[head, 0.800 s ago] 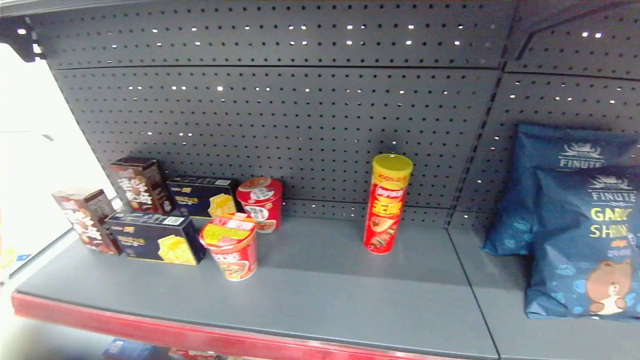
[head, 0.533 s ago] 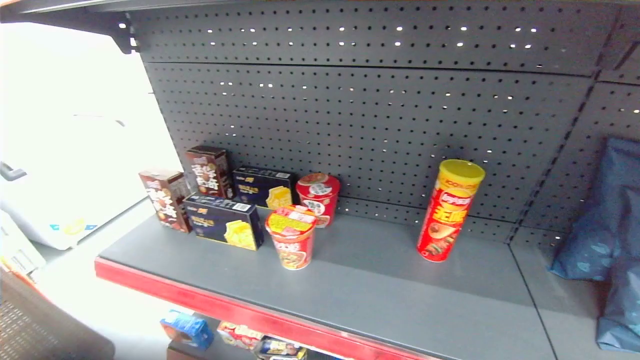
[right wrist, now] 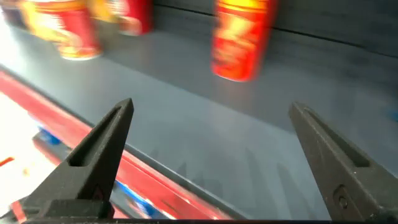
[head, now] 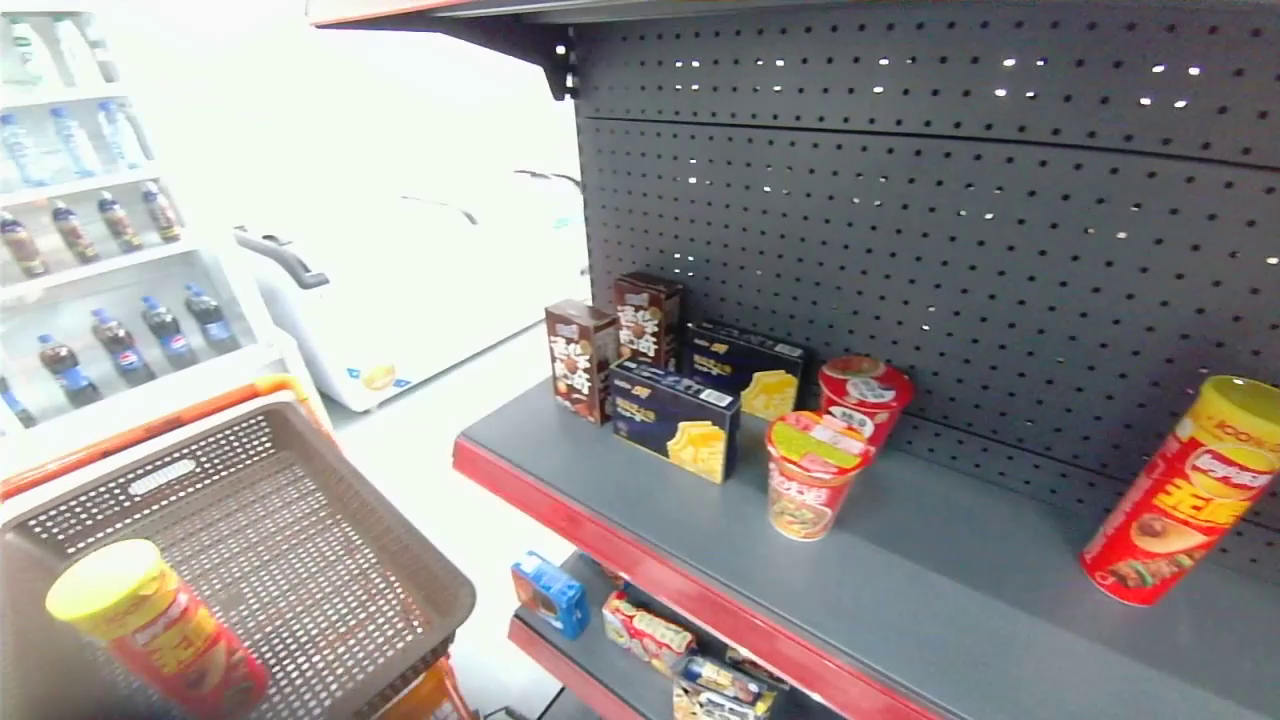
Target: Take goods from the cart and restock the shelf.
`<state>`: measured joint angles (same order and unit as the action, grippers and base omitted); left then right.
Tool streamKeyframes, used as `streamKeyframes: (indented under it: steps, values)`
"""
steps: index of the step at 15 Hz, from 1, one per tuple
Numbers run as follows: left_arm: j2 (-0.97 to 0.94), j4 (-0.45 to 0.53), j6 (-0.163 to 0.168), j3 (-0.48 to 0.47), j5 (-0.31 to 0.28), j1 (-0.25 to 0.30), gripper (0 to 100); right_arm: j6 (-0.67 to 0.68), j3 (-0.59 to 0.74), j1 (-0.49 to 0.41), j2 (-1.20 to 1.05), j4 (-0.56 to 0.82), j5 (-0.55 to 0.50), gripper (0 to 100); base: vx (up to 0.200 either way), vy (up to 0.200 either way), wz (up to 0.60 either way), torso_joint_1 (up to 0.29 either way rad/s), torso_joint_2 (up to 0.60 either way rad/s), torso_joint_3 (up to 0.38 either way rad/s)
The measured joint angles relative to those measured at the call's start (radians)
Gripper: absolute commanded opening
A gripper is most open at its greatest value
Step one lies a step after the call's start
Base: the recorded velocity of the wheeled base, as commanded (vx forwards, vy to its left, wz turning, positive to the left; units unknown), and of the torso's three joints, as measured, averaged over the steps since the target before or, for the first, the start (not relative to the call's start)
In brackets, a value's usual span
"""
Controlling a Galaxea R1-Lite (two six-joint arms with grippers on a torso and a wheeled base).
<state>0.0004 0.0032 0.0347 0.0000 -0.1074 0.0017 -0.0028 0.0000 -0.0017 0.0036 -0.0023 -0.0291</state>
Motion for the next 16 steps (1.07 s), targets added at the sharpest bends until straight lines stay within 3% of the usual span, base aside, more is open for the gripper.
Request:
streamKeyframes:
  steps: [5, 7, 9, 12, 16]
  values:
    - [0.000, 0.000, 0.003, 0.000, -0.001, -0.001, 100, 0.000, 0.000, 0.000, 0.000, 0.000, 0.000, 100, 0.000, 0.000, 0.60, 0.003, 0.00, 0.005]
    - [0.000, 0.000, 0.012, -0.005, 0.029, 0.000, 100, 0.005, 0.000, 0.000, 0.000, -0.001, -0.001, 100, 0.000, 0.000, 0.00, 0.000, 0.00, 0.000]
    - [0.010, 0.022, 0.056, -0.080, 0.057, 0.001, 100, 0.004, 0.000, 0.000, 0.000, 0.000, -0.001, 100, 0.000, 0.000, 0.00, 0.000, 0.00, 0.000]
    - [0.124, 0.146, 0.102, -0.223, 0.125, 0.022, 100, 0.004, 0.000, 0.000, 0.000, 0.000, -0.002, 100, 0.000, 0.000, 0.00, 0.000, 0.00, 0.000]
    - [0.381, 0.171, 0.114, -0.350, 0.164, 0.040, 100, 0.004, 0.000, 0.000, 0.000, 0.000, -0.002, 100, 0.000, 0.000, 0.00, 0.000, 0.00, 0.000]
